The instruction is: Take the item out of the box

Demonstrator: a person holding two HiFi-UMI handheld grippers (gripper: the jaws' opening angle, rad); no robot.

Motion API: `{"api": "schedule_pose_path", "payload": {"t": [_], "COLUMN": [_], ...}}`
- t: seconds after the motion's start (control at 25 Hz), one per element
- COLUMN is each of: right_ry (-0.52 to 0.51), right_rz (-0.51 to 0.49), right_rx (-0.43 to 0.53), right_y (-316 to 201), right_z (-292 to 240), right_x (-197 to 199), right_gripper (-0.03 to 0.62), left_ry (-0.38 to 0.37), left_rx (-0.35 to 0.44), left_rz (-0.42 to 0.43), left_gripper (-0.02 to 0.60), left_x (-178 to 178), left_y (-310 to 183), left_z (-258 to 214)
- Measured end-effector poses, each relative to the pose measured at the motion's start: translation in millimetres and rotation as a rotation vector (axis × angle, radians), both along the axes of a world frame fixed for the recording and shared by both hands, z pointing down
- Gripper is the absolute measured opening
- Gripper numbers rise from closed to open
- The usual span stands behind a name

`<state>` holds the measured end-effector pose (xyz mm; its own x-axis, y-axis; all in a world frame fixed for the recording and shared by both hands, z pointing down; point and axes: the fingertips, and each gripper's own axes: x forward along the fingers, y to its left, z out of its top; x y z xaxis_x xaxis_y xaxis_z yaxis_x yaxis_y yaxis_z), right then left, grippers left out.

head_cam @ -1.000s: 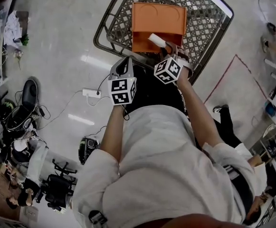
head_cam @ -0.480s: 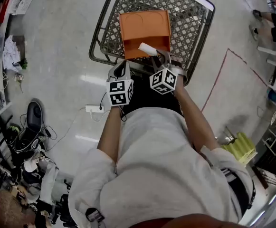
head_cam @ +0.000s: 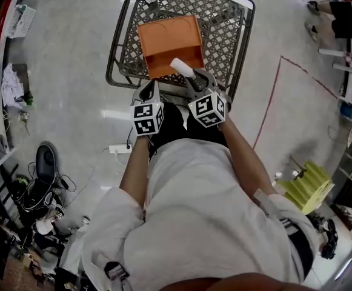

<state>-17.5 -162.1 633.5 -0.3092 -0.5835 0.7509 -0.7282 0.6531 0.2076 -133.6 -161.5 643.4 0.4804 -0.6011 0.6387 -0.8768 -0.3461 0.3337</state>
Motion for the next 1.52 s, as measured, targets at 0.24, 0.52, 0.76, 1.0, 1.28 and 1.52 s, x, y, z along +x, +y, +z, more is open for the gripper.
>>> {"api": "schedule_pose_path", "payload": {"t": [0.24,0.52,0.76,1.0,1.28,1.52], "right_ry": [-0.24,-0.363,-0.419,-0.483,-0.53,-0.574], "right_rz": [0.085,0.091,0.118,0.119,0.091,0.056], "right_rx": [-0.02,0.028,0.105,0.215,0.315,0.426], "right_y": [10.5,22.3,33.8,50.3,65.9,73.5], "right_z": [-14.0,-30.5,-60.8,-98.8,-140.1,-194.5], "right_x": [17.6,45.8,84.1,105.7,124.4,138.5], "right_gripper": [0.117,0.117,0.117,0.117,0.117,0.117], "left_ry": [-0.009,-0.041,-0.05,-0.052,-0.07,-0.066], "left_rx": [0.017,0.056,0.111,0.197,0.317,0.418], "left_rz": [-0.023,-0.039,-0.053,-0.102,-0.153,-0.203], "left_gripper": [0.009,0.009,0.009,0.009,0.009,0.009], "left_x": [23.7,55.6,93.1,109.3,125.4,138.4], "left_y": [6.7,25.1,48.5,68.0,80.8,91.5], "left_z": [-4.4,-18.1,-49.1,-85.5,-131.4,-175.1]}}
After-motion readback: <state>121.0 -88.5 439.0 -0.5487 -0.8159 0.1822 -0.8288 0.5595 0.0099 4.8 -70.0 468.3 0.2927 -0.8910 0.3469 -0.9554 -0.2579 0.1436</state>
